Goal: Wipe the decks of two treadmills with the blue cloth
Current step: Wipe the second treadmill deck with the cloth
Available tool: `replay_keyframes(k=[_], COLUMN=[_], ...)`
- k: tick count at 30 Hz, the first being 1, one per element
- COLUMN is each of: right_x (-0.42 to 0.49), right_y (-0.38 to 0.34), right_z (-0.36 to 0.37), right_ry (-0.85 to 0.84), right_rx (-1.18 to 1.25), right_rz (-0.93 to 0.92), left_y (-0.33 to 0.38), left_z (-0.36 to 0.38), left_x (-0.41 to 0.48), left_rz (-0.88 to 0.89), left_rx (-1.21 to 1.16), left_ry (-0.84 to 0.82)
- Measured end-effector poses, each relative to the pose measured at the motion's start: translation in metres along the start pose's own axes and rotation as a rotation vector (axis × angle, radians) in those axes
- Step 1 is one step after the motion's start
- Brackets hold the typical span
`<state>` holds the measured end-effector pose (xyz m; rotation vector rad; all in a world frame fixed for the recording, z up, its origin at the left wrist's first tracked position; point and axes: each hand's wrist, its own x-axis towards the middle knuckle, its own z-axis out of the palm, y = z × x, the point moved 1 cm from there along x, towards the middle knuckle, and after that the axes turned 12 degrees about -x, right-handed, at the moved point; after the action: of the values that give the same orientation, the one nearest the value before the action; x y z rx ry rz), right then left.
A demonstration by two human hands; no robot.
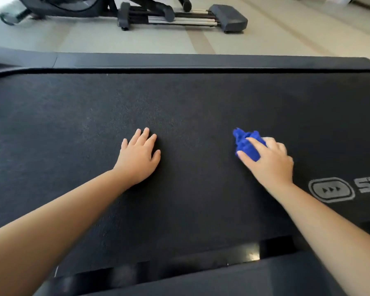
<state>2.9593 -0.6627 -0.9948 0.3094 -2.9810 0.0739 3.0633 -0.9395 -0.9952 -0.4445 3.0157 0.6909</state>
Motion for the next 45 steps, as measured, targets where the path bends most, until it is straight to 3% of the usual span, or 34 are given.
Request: replay_keyframes(k=[5, 10, 15, 21, 26, 31, 45], right_x=[-0.026, -0.072, -0.089, -0.085, -0.099, -0.099, -0.074], right_y=[-0.002, -0.037, -0.027, -0.026, -0.006, -0.002, -0.012], right_z=[-0.002, -0.004, -0.006, -0.009, -0.011, -0.007, -0.007], right_ry=[0.034, 0.1, 0.133, 0.114, 0.242, 0.284, 0.254], right_rx=[0.002, 0.051, 0.088, -0.039, 0.066, 0.134, -0.033], right_rz=[0.029, -0.292, -0.518, -0.592, -0.738, -0.792, -0.846], left_y=[0.018, 0.047, 0.045, 0.042, 0.041, 0.043, 0.042], left_z=[0.002, 0.018, 0.02, 0.028, 0.031, 0.032, 0.033], left_x=[-0.023, -0.04, -0.048, -0.052, -0.052, -0.051, -0.052], left_rz=[0.134, 0.312, 0.305, 0.317, 0.329, 0.332, 0.325], left_rx=[-0.044, 0.086, 0.129, 0.09, 0.052, 0.042, 0.033], left_ry=[-0.028, -0.155, -0.17, -0.146, -0.113, -0.09, -0.082])
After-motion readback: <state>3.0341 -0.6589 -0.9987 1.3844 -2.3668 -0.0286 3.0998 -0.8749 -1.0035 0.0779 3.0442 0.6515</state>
